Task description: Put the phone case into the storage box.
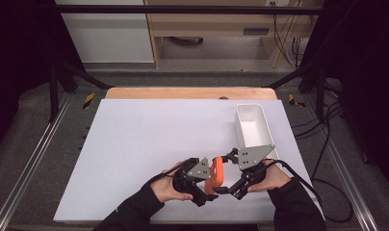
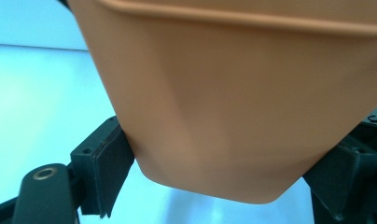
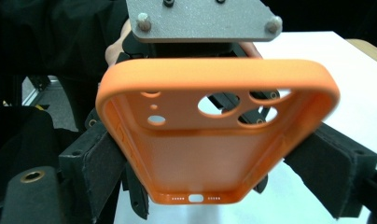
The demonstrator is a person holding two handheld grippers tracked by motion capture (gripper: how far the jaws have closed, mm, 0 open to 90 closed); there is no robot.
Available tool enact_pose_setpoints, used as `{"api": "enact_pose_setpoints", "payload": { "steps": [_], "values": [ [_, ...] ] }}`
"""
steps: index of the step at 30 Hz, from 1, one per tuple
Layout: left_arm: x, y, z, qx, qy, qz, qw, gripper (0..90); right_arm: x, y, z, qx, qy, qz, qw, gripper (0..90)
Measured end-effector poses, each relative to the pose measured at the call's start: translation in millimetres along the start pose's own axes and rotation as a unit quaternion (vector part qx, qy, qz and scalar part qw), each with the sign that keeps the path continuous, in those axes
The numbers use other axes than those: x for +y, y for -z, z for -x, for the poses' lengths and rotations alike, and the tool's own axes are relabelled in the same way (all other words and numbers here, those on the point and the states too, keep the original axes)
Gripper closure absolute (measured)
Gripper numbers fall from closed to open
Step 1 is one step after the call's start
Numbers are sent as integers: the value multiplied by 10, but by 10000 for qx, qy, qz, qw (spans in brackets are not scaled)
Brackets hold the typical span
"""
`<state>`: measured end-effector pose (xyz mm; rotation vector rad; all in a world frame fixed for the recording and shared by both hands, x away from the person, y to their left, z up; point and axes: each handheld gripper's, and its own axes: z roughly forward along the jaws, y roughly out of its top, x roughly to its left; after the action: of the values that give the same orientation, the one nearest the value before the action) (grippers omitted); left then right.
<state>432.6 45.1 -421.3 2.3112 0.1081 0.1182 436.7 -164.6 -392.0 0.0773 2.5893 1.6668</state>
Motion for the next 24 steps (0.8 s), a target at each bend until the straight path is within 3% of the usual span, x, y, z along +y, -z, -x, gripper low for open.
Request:
{"api": "enact_pose_setpoints", "payload": {
  "steps": [24],
  "values": [
    [-6, 23, -4, -52, 67, 130, 9999, 136, 20, 21, 4, 24, -76, 5, 10000, 165]
  ]
}}
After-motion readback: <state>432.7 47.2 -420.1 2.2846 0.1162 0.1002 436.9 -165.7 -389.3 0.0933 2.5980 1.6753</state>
